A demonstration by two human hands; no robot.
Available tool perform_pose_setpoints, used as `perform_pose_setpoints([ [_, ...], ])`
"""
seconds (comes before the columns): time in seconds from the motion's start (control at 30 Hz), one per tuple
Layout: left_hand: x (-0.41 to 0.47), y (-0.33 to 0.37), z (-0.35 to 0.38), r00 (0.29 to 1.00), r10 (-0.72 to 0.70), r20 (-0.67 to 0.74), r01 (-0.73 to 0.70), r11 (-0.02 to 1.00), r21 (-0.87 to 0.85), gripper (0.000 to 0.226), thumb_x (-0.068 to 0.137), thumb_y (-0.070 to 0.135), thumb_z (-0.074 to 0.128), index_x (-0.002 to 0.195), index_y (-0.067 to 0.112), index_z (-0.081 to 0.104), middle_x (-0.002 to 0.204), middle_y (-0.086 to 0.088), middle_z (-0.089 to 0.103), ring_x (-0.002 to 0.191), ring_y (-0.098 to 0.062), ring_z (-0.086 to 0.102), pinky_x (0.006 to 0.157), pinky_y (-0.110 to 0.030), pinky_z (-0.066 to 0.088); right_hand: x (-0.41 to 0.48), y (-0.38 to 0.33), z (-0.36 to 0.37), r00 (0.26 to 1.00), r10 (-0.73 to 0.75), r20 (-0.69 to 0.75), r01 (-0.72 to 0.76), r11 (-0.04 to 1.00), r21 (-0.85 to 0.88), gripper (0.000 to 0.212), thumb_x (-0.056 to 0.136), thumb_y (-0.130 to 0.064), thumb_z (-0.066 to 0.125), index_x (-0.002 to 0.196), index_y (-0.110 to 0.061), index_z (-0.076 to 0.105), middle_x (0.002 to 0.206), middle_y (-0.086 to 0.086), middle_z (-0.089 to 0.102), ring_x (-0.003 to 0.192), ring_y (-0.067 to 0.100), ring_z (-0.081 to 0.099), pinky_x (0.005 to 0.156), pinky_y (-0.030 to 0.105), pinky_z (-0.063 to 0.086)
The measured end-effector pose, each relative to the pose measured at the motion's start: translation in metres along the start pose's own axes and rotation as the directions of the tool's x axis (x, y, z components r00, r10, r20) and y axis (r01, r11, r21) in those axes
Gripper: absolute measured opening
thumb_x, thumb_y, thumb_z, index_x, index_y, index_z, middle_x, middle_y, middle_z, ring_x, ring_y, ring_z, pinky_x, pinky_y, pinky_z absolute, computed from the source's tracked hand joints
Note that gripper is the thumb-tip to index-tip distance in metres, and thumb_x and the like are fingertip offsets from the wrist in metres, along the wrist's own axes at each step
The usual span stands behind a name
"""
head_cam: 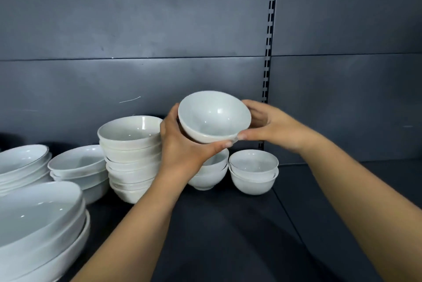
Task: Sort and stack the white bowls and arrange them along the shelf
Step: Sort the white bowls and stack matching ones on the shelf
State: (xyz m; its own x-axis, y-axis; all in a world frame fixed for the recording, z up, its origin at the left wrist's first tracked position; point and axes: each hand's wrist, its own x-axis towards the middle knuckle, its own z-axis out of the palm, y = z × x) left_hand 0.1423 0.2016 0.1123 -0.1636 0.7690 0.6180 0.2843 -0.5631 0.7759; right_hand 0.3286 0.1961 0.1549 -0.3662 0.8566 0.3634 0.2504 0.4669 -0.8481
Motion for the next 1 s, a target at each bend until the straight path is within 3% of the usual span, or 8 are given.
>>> perform_pose_setpoints([
  [0.13,0.004,-0.027,0.024,0.998,-0.056,-0.012,0.056,0.996,0.075,0.109,0.031,0.049,0.086,0.128,0.022,0.043,0.125,0.006,0.053,0.119,-0.013,0.049,0.098,-0.038,0.045,0.029,0.042,-0.012,0.992,0.095,0.081,-0.096,0.995,0.011,0.056,0.073,0.007,0.069,0.124,-0.007,0.05,0.119,0.002,0.063,0.104,0.005,0.061,0.085,0.017,0.05],
  [0.23,0.003,-0.043,0.03,0.993,-0.113,-0.021,0.114,0.988,0.103,0.105,0.045,0.027,0.091,0.134,0.021,0.036,0.115,0.017,0.048,0.111,-0.004,0.046,0.096,-0.024,0.04,0.044,0.066,-0.011,0.98,0.147,0.133,-0.15,0.989,0.011,0.055,0.075,0.005,0.069,0.125,-0.008,0.05,0.121,0.003,0.063,0.109,0.012,0.061,0.091,0.02,0.05],
  [0.3,0.001,-0.047,0.032,0.991,-0.132,-0.021,0.134,0.982,0.133,0.104,0.049,0.023,0.09,0.136,0.02,0.033,0.108,0.021,0.045,0.106,-0.002,0.044,0.088,-0.018,0.035,0.05,0.077,-0.009,0.975,0.163,0.152,-0.164,0.986,-0.001,0.054,0.075,0.004,0.069,0.124,-0.007,0.05,0.121,0.004,0.063,0.11,0.014,0.06,0.092,0.022,0.05],
  [0.5,-0.002,-0.065,0.037,0.978,-0.209,-0.018,0.208,0.957,0.201,0.097,0.053,0.025,0.089,0.133,0.015,0.035,0.112,0.012,0.043,0.106,-0.008,0.044,0.081,-0.01,0.03,0.064,0.098,-0.006,0.961,0.19,0.199,-0.173,0.98,-0.102,0.053,0.073,-0.003,0.073,0.122,-0.009,0.052,0.12,0.004,0.064,0.114,0.017,0.058,0.101,0.038,0.044],
  [0.63,-0.006,-0.074,0.038,0.969,-0.242,-0.057,0.249,0.947,0.206,0.093,0.053,0.028,0.088,0.13,0.014,0.037,0.116,0.008,0.046,0.109,-0.01,0.046,0.086,-0.015,0.033,0.071,0.1,-0.003,0.949,0.186,0.255,-0.157,0.979,-0.131,0.052,0.075,-0.002,0.071,0.123,-0.006,0.052,0.123,0.007,0.062,0.116,0.02,0.056,0.101,0.037,0.044],
  [0.83,-0.011,-0.081,0.035,0.966,-0.254,-0.047,0.258,0.947,0.192,0.087,0.059,0.029,0.085,0.13,0.015,0.036,0.116,0.011,0.044,0.107,-0.006,0.044,0.089,-0.018,0.033,0.069,0.103,0.002,0.952,0.181,0.247,-0.13,0.97,-0.207,0.042,0.076,-0.015,0.073,0.114,-0.006,0.057,0.117,0.01,0.065,0.113,0.022,0.058,0.101,0.042,0.043],
  [0.97,-0.013,-0.085,0.034,0.966,-0.258,-0.03,0.258,0.942,0.217,0.104,0.058,0.041,0.083,0.139,0.01,0.026,0.136,0.005,0.042,0.125,-0.011,0.04,0.107,-0.03,0.032,0.06,0.108,0.003,0.973,0.147,0.175,-0.078,0.933,-0.351,0.062,0.062,-0.056,0.073,0.105,-0.013,0.059,0.115,0.002,0.065,0.112,0.018,0.058,0.101,0.044,0.043],
  [1.0,-0.014,-0.084,0.033,0.966,-0.256,-0.032,0.257,0.939,0.227,0.105,0.058,0.044,0.083,0.139,0.009,0.027,0.139,0.001,0.043,0.128,-0.015,0.04,0.108,-0.033,0.033,0.054,0.108,0.002,0.981,0.144,0.131,-0.085,0.922,-0.378,0.064,0.063,-0.057,0.071,0.11,-0.015,0.059,0.122,0.0,0.062,0.116,0.016,0.056,0.104,0.041,0.041],
])
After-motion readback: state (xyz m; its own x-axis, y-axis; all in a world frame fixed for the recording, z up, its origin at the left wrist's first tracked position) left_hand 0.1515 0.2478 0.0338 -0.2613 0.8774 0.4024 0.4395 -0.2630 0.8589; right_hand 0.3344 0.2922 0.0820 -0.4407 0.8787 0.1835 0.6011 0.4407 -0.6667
